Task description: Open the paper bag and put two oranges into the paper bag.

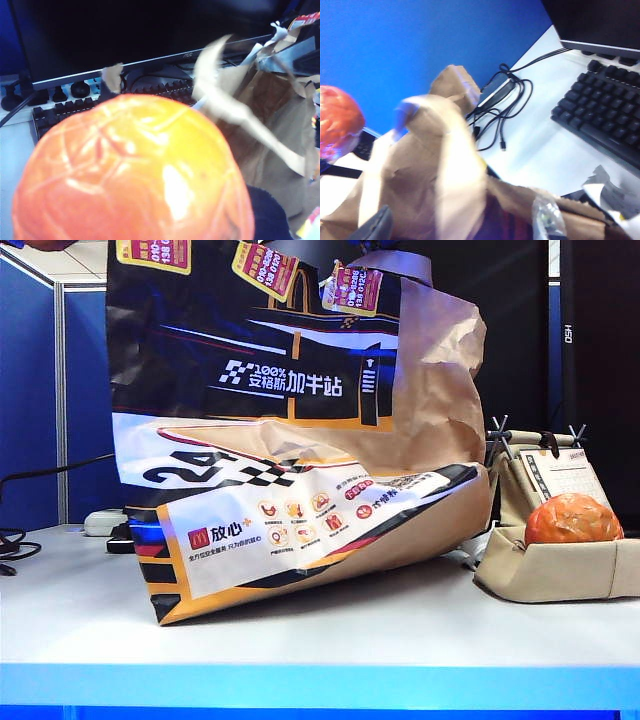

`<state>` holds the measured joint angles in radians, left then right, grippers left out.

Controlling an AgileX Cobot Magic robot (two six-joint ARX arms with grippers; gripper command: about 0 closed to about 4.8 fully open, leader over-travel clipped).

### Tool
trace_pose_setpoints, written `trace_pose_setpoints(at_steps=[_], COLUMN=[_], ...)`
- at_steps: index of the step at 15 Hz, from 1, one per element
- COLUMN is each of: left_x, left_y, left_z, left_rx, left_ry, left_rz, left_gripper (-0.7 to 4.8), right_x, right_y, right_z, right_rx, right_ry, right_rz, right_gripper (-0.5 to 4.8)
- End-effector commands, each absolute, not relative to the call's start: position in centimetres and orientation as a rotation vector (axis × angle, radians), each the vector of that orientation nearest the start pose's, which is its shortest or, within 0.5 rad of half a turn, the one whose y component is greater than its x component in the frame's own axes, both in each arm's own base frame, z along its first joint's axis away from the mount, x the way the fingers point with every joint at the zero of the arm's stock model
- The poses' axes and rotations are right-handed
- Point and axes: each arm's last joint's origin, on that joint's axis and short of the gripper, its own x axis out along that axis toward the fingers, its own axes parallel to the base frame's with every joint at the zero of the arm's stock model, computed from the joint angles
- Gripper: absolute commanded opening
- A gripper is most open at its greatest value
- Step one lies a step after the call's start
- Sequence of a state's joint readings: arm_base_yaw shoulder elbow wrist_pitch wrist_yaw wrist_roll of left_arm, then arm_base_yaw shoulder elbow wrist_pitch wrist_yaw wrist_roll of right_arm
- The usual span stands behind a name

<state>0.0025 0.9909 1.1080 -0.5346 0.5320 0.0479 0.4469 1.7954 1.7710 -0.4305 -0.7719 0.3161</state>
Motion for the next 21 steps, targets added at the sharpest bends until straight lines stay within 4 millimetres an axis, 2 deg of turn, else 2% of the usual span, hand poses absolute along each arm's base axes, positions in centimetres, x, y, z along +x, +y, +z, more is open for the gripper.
trace_pose_setpoints(at_steps=[1, 4, 7, 8, 10, 11, 12, 14, 15, 18, 21], left_x=[19.6, 19.7, 19.8, 20.2, 21.4, 21.9, 22.3, 22.5, 22.6, 22.7, 22.7], left_y=[-1.5, -1.7, -1.8, -1.9, -2.1, -2.1, -2.1, -2.1, -2.1, -2.0, -2.1], left_z=[37.9, 38.4, 38.5, 38.4, 37.7, 37.4, 37.1, 37.5, 37.7, 37.9, 37.8], left_rx=[-0.094, -0.147, -0.169, -0.197, -0.266, -0.286, -0.294, -0.316, -0.334, -0.342, -0.369], left_ry=[0.367, 0.332, 0.323, 0.331, 0.377, 0.397, 0.406, 0.385, 0.367, 0.357, 0.37], left_rz=[-0.576, -0.635, -0.684, -0.711, -0.789, -0.811, -0.813, -0.809, -0.807, -0.782, -0.785], left_gripper=[-0.06, -0.06, -0.06, -0.06, -0.06, -0.06, -0.06, -0.06, -0.06, -0.06, -0.06], right_x=[35.3, 35.1, 34.9, 34.6, 34.3, 34.3, 34.3, 34.3, 34.2, 34.1, 33.9], right_y=[19.5, 19.6, 19.7, 20.0, 20.4, 20.4, 20.4, 20.5, 20.5, 20.5, 20.4], right_z=[38.0, 38.0, 37.9, 37.9, 37.9, 37.9, 37.9, 38.0, 38.2, 38.9, 41.3], right_rx=[0.35, 0.362, 0.374, 0.381, 0.379, 0.379, 0.379, 0.383, 0.382, 0.376, 0.352], right_ry=[0.659, 0.67, 0.698, 0.715, 0.719, 0.719, 0.719, 0.716, 0.702, 0.658, 0.578], right_rz=[1.168, 1.223, 1.246, 1.302, 1.324, 1.326, 1.326, 1.359, 1.404, 1.468, 1.5], right_gripper=[3.39, 2.41, 2.37, 1.95, 1.83, 1.51, 0.96, 0.53, -0.06, -0.06, -0.06])
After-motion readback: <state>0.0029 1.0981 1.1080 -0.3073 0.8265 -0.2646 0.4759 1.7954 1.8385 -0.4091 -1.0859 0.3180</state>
